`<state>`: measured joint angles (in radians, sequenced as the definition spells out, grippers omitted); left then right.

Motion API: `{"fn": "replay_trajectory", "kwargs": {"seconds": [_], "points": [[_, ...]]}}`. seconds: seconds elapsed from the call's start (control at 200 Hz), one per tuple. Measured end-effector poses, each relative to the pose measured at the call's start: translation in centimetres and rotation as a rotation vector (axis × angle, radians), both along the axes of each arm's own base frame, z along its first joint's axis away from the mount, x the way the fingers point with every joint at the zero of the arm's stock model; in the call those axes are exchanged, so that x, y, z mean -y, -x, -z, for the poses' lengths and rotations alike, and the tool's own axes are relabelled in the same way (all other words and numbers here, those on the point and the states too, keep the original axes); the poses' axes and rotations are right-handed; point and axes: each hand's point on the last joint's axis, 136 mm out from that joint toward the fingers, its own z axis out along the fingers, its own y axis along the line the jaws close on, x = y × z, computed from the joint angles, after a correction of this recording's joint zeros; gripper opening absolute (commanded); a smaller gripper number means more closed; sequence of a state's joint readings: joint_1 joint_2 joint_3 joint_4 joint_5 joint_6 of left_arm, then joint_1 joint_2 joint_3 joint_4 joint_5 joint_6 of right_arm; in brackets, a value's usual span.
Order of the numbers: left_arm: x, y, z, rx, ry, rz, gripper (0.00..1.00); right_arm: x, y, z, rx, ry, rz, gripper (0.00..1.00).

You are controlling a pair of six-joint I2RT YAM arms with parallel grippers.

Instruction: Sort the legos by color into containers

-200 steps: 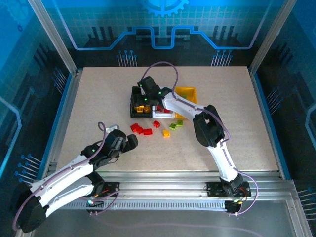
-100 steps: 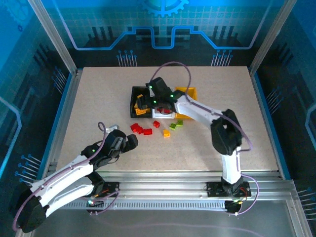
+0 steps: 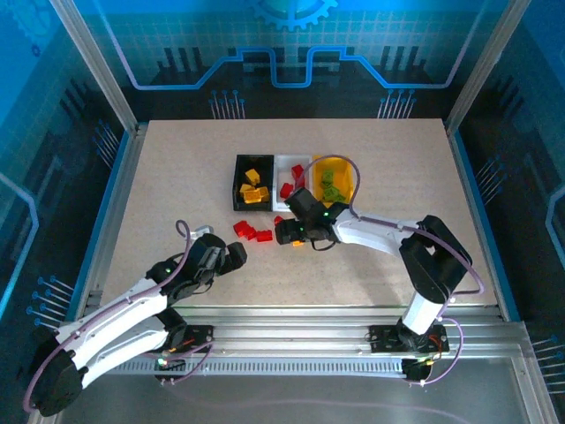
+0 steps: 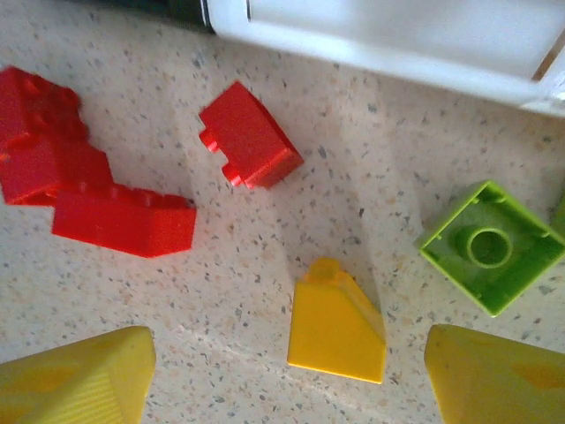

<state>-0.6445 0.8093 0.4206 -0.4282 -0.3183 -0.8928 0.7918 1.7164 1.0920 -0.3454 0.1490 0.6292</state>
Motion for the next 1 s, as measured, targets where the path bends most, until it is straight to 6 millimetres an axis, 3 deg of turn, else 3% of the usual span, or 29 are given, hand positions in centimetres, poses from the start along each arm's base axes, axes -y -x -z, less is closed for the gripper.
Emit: {"fn": "replay_trajectory", "kwargs": {"seconds": [0.25, 0.355, 0.485, 0.59, 0.765, 1.001], "points": [[0.0, 0.1, 0.1, -0.004, 0.003, -0.005, 0.99, 0.3, -0.3, 3.1, -0.015, 0.073, 0.035, 0.67], [0.0, 0.1, 0.1, -0.005, 0.005, -0.008, 0.99, 0.9, -0.4, 4.2, -0.018, 0.111, 0.052, 0.57], [0.0, 0.1, 0.1, -0.006, 0.009, -0.013, 0.99, 1.0, -0.6, 4.3, -0.011, 0.119, 0.054, 0.41], [0.0, 0.1, 0.1, -0.006, 0.010, -0.014, 0.99, 0.8, -0.7, 4.0, 0.001, 0.111, 0.046, 0.37], [0.0, 0.1, 0.1, -0.006, 0.010, -0.014, 0.99, -0.4, -1.4, 0.7, 0.065, 0.044, 0.006, 0.37], [-0.1, 0.1, 0.1, -0.008, 0.009, -0.014, 0.99, -6.2, -6.3, -8.2, 0.232, -0.119, -0.052, 0.39]]}}
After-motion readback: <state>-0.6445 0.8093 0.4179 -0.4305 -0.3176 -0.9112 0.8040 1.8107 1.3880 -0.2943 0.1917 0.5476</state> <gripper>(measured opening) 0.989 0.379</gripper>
